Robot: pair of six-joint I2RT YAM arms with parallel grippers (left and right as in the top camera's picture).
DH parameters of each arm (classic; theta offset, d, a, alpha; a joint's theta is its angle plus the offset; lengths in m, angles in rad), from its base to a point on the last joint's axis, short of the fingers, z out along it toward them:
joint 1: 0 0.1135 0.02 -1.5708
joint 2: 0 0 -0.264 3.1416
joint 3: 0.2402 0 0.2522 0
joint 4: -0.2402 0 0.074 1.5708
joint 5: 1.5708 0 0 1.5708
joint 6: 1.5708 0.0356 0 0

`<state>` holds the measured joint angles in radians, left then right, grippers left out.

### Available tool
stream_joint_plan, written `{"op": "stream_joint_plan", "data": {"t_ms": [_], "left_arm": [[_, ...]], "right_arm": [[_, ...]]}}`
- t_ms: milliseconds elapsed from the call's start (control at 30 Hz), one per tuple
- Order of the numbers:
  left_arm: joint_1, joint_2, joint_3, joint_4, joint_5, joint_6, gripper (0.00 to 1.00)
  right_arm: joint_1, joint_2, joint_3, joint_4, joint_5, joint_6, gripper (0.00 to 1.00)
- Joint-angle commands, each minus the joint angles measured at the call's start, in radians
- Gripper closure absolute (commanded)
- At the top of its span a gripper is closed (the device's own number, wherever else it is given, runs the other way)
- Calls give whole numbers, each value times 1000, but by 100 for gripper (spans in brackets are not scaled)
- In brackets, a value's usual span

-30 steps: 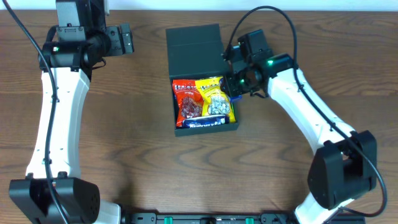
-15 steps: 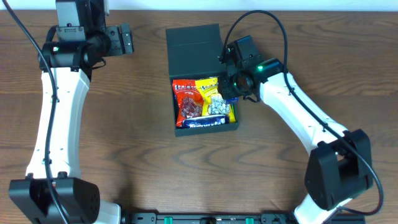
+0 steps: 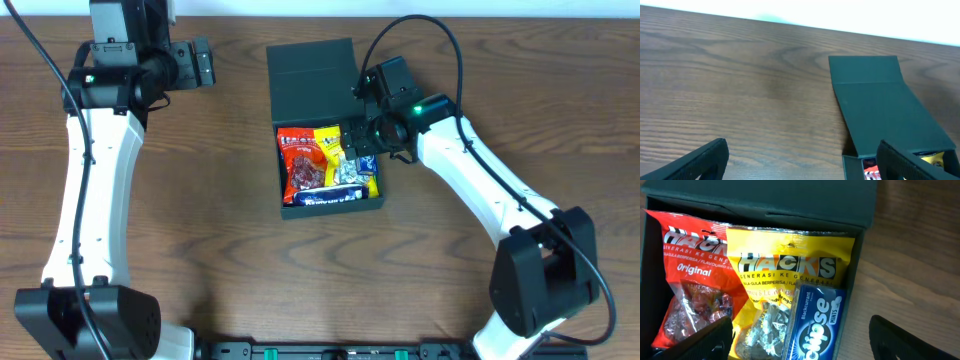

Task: Pack container
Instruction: 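Lower the tin into the box's front right corner and open the right gripper, then raise the right gripper and move both grippers to the lid's back edge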

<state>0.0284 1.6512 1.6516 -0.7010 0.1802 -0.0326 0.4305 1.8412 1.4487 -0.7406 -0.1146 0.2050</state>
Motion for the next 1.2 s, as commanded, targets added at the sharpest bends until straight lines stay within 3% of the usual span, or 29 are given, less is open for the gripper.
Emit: {"op": "stream_joint_plan", "data": {"t_ms": [0,33,67,200,367,400,433,467,500,533,967,1167], "left_arm": [[1,-23,1,2,4,-4,5],[1,-23,1,2,4,-5,5],[1,-23,1,2,4,-5,5],[1,-23,1,2,21,-5,5],[1,-9,0,27,153,12,5],[0,-2,0,35,179,11,0],[-2,7,0,41,192,11,31],[-3,18,0,43,201,10,66],[-4,30,0,43,214,9,92],[-5,46,0,41,222,-2,94],[-21,299,0,67,344,-112,94],[-29,430,0,115,395,-280,94]], "right_arm": [[5,7,-6,8,6,3,13],[5,7,-6,12,6,3,11],[5,7,-6,17,6,3,1],[-6,7,-6,49,5,-24,1],[-33,7,-6,106,6,-37,1],[-40,7,-6,115,7,-60,12],[-48,7,-6,121,12,-69,27],[-60,7,-6,125,24,-66,54],[-73,7,-6,127,36,-50,86],[-88,7,-6,127,50,-26,99],[-229,45,-40,237,48,71,98],[-247,159,-39,375,-164,108,99]]}}
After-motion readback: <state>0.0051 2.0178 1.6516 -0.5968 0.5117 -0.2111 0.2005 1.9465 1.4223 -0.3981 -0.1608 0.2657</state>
